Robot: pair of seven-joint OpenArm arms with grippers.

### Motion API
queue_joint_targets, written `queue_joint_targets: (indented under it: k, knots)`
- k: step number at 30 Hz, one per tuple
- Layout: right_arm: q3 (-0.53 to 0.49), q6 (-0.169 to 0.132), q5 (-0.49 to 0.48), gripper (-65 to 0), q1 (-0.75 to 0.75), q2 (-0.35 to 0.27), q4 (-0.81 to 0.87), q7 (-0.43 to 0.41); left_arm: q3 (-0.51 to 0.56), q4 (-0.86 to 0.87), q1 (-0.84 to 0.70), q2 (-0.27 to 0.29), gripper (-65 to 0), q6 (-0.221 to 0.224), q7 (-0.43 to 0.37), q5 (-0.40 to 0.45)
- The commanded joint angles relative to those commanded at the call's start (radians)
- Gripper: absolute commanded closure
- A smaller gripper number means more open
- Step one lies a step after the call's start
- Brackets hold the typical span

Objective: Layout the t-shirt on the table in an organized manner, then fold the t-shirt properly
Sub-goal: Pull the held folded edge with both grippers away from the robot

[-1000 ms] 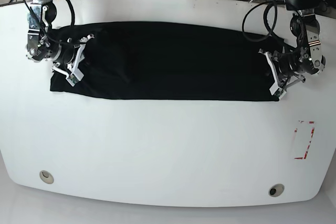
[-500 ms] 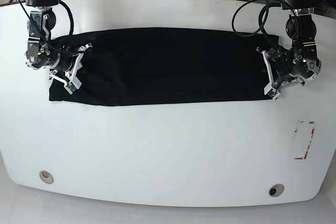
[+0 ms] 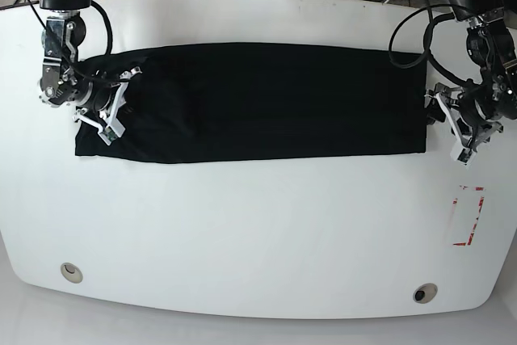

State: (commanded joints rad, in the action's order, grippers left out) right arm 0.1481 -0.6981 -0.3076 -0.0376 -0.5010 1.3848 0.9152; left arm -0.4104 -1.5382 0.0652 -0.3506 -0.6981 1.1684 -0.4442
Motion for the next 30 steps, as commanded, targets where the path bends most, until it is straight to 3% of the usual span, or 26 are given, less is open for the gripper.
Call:
queue_joint_targets:
  k: [8,26,28,30]
  knots:
    - [0.000,0.000,-0.002,-1.0,0.000,0.000,0.000,0.000,0.002,0.094,0.003,0.002,-39.9,0.000,-0.081,0.002]
    - [0.000,0.000,-0.002,-1.0,0.000,0.020,0.000,0.002,0.077,0.144,0.048,0.028,-39.6,0.000,-0.083,0.003]
    - [0.000,0.000,-0.002,-1.0,0.000,0.021,0.000,0.003,0.087,0.144,0.048,0.028,-38.2,0.000,-0.083,0.003]
    - [0.000,0.000,-0.003,-1.0,0.000,0.021,0.000,0.003,0.091,0.146,0.048,0.028,-32.5,0.000,-0.083,0.003]
